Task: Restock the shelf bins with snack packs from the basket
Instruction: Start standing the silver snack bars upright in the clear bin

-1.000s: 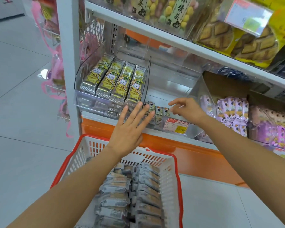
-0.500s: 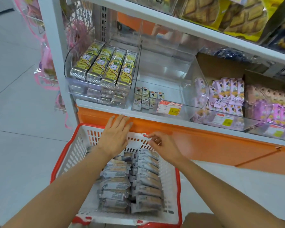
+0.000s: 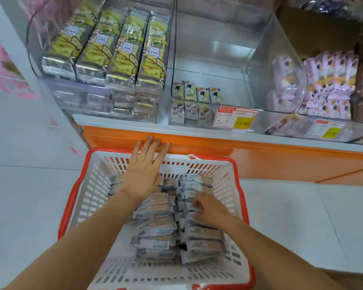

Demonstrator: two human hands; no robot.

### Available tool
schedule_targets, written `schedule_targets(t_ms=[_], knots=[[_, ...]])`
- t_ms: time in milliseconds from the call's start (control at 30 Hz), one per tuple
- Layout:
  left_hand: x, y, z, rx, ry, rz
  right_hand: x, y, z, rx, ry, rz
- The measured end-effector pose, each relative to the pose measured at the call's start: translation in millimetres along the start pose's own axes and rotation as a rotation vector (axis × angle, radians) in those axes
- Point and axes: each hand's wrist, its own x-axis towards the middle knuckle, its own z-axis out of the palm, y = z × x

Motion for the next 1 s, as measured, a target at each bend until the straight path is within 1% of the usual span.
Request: schedule_targets(t_ms=[67,333,433,533,600,700,767,833,867,933,967,1000], knots=[[1.2,-1.6,3.4,-0.003,0.012,0.012,0.0,0.4,4.1,-0.023,-0.005,0.004],[2.5,-0.3,9.1,-0.003,0.029,0.018,-4.0,-7.1,9.1,-0.152,0.09,-0.049],[0.8,-0.9,4.0,0.008,0.003,0.007,-5.8,-8.2,9.2,-0.158,0.079,-0.085],[-0.8,1.4,-4.9,-0.008,-0.031,-0.005,-13.6,-9.5,1.8,-0.056,0.101,-0.084],[-0.6,2.3,-10.8,-0.052,-0.03,-0.011,-20.9,-12.7,-8.6,0.055,0.18,-0.077],[-0.6,7.1,-22.2,-0.149,-0.02,-0.038,-37.0,-21.6,-32.4,0.326,0.315,-0.073],[1.2,13.8,-32.5,-0.262,-0.044,-0.092,-51.5,-30.0,-50.7,0.496,0.424,-0.109],[4.4,25.7,-50.8,-0.478,-0.125,-0.173,-66.1,-37.8,-66.1,0.693,0.513,-0.164],[6.6,33.6,-61.7,-0.655,-0.191,-0.259,-72.6,-40.5,-72.1,0.78,0.558,-0.199],[11.3,51.4,-83.7,-1.072,-0.389,-0.496,-81.9,-42.4,-81.2,0.846,0.656,-0.271],[13.4,59.0,-92.4,-1.246,-0.451,-0.586,-86.4,-42.6,-84.1,0.86,0.679,-0.302],[15.2,64.8,-98.0,-1.354,-0.475,-0.628,-91.1,-42.6,-86.9,0.88,0.687,-0.327]])
